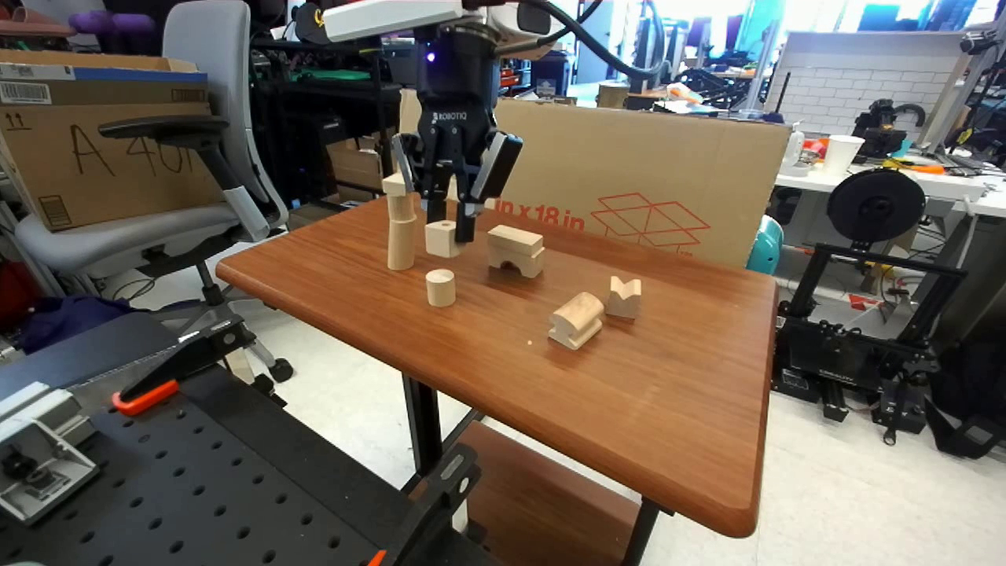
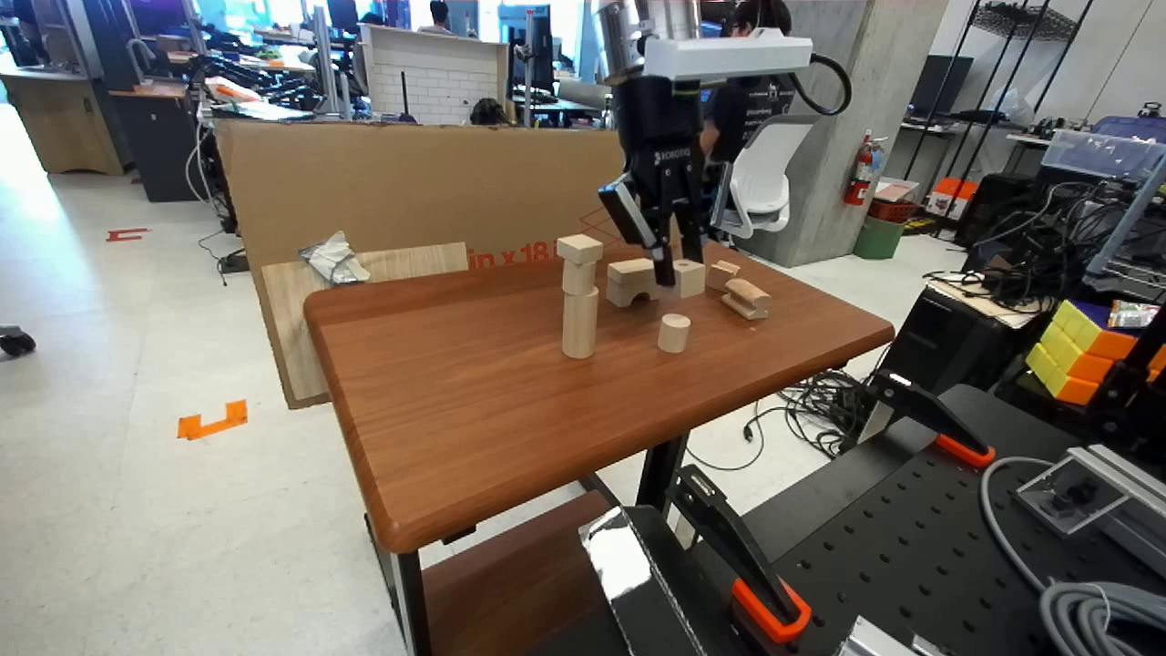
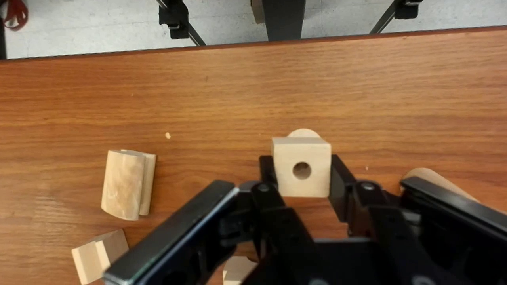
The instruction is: Put the square block on top of the cylindrical block.
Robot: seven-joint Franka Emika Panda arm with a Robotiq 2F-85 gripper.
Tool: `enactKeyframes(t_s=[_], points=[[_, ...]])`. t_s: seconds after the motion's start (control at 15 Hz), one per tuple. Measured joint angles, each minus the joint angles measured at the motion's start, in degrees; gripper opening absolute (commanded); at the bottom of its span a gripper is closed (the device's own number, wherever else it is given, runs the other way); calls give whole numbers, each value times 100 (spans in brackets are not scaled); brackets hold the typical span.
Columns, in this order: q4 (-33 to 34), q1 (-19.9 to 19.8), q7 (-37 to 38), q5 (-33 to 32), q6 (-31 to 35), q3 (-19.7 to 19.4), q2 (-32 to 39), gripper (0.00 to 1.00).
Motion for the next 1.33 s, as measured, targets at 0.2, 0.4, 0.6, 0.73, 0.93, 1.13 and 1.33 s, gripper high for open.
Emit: enactKeyframes(t_s=[0.2, 0.4, 0.6, 0.73, 0.93, 1.13, 1.33], points=[[-49, 4, 0, -1, 81, 0, 0, 10], [-86, 4, 0, -1, 90, 0, 0, 10], [-125, 4, 0, -1, 97, 0, 0, 10], [-160, 4, 1, -1, 120, -1, 0, 10], [-214, 4, 6, -1, 218, -1, 0, 10], [-264, 4, 11, -1, 293, -1, 4, 10], [-276, 4, 14, -4, 305, -1, 14, 10]])
